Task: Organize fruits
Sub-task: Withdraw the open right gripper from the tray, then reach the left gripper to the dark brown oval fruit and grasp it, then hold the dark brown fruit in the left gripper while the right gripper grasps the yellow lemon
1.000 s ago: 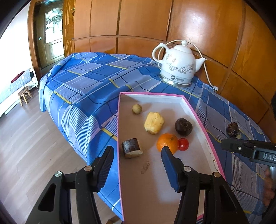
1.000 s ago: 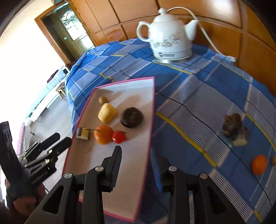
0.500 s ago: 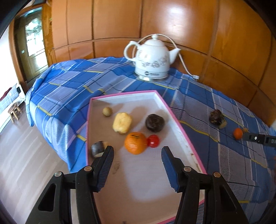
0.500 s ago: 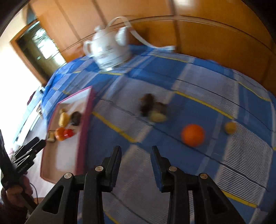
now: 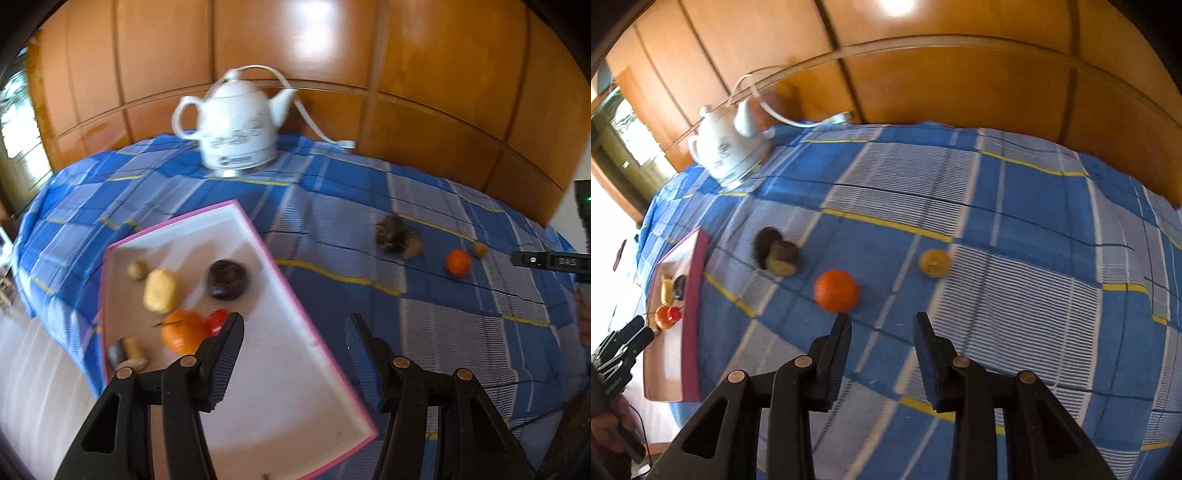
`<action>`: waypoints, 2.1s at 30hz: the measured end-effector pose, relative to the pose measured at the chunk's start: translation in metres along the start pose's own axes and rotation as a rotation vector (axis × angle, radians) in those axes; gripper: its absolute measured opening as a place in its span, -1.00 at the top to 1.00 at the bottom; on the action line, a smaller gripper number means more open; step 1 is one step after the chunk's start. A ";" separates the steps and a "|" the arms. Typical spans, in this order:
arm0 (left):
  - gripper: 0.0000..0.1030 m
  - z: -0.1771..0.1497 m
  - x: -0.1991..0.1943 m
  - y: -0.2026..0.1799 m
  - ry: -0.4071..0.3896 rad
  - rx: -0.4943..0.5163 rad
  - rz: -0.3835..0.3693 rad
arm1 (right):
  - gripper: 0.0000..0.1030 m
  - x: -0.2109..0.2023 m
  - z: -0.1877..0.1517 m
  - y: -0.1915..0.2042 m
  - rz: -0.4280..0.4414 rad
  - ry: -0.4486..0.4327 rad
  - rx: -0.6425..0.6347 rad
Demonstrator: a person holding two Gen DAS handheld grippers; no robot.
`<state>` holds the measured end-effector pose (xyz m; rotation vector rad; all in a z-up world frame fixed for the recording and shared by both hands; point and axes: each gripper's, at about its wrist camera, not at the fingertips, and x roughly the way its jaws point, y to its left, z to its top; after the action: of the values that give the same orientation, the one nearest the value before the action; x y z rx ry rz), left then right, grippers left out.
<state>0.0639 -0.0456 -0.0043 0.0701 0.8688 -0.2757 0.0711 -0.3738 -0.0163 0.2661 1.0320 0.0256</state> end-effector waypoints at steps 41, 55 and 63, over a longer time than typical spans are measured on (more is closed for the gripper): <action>0.31 0.094 0.169 -0.063 0.285 -0.090 -0.205 | 0.32 0.012 0.001 -0.007 0.115 0.048 0.075; 0.34 0.074 0.135 -0.073 0.212 -0.003 -0.172 | 0.32 0.006 0.005 -0.031 0.049 0.000 0.164; 0.33 0.022 0.088 -0.100 0.159 0.160 -0.200 | 0.32 0.005 0.002 -0.065 0.041 -0.002 0.331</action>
<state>0.1080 -0.1641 -0.0520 0.1563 1.0120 -0.5329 0.0687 -0.4364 -0.0340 0.5876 1.0271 -0.1090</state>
